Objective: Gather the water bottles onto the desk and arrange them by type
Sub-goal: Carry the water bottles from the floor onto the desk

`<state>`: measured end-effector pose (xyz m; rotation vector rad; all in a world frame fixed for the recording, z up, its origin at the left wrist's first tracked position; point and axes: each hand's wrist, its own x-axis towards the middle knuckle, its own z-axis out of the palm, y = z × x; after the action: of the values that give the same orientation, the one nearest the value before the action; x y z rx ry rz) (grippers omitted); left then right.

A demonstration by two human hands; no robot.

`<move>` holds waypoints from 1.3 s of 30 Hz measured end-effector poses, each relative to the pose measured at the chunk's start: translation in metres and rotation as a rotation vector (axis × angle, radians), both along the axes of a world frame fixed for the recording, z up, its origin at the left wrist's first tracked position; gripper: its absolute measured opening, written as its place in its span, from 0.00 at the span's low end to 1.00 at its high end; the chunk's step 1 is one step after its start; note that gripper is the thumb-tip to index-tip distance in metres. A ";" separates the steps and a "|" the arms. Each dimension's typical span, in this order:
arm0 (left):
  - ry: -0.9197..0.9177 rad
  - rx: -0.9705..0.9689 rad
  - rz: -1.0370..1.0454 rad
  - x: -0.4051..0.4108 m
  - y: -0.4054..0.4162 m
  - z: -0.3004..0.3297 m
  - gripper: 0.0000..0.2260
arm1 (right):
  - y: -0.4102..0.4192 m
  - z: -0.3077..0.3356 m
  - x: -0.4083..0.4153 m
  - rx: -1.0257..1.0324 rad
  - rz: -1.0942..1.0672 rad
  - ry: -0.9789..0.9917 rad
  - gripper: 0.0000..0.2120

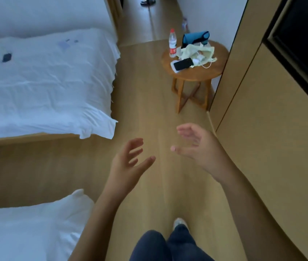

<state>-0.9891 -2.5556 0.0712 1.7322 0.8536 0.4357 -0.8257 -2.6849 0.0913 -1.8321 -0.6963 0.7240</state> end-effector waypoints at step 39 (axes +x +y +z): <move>0.019 0.116 -0.087 0.726 0.859 0.007 0.25 | 0.854 0.002 0.716 -0.038 0.028 -0.096 0.26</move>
<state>-0.2626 -1.6968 0.0782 1.8757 0.7757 0.4181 -0.1099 -1.8314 0.0934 -1.9050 -0.7766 0.6744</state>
